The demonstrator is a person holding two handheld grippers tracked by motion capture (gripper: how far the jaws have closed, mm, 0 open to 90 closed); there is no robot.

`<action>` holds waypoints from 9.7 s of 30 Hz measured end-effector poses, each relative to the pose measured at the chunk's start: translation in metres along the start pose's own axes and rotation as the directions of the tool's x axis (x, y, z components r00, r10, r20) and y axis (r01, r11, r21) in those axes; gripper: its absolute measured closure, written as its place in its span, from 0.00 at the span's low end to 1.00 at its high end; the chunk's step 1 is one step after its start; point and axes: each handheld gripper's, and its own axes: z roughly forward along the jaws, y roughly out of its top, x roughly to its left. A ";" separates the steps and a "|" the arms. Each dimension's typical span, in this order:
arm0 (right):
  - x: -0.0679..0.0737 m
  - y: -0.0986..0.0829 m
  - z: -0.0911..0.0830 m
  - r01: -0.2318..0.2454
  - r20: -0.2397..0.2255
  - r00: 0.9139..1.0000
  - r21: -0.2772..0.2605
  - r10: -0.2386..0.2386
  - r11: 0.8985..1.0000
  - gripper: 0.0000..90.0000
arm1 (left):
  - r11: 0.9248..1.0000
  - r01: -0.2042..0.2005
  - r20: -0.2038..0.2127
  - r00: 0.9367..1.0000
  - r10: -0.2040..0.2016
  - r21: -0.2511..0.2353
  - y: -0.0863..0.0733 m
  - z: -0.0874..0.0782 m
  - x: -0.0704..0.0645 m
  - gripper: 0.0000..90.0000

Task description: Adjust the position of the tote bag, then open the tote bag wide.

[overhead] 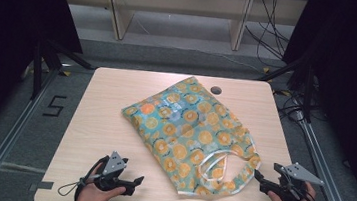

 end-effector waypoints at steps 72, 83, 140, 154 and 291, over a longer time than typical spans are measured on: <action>-0.008 0.068 0.136 0.256 -0.178 0.959 0.228 -0.218 0.939 1.00 | 0.982 0.177 0.086 0.981 -0.171 -0.062 0.012 0.011 0.001 0.18; 0.019 0.066 0.124 0.312 -0.238 0.934 0.185 -0.265 0.932 1.00 | 0.976 0.213 0.114 0.972 -0.207 -0.038 0.031 0.041 0.006 0.19; 0.113 0.047 0.088 0.448 -0.487 0.797 0.080 -0.358 0.890 0.99 | 0.994 0.101 -0.104 0.990 -0.096 0.038 0.028 0.025 0.090 0.98; 0.121 0.056 0.095 0.443 -0.486 0.795 0.056 -0.363 0.895 0.98 | 0.988 0.144 -0.169 0.974 -0.151 -0.054 0.033 -0.005 0.087 0.50; 0.163 0.123 0.106 0.513 -0.531 0.707 -0.071 -0.468 0.855 0.53 | 0.997 -0.071 -0.085 0.994 0.072 0.016 0.134 0.055 0.117 0.95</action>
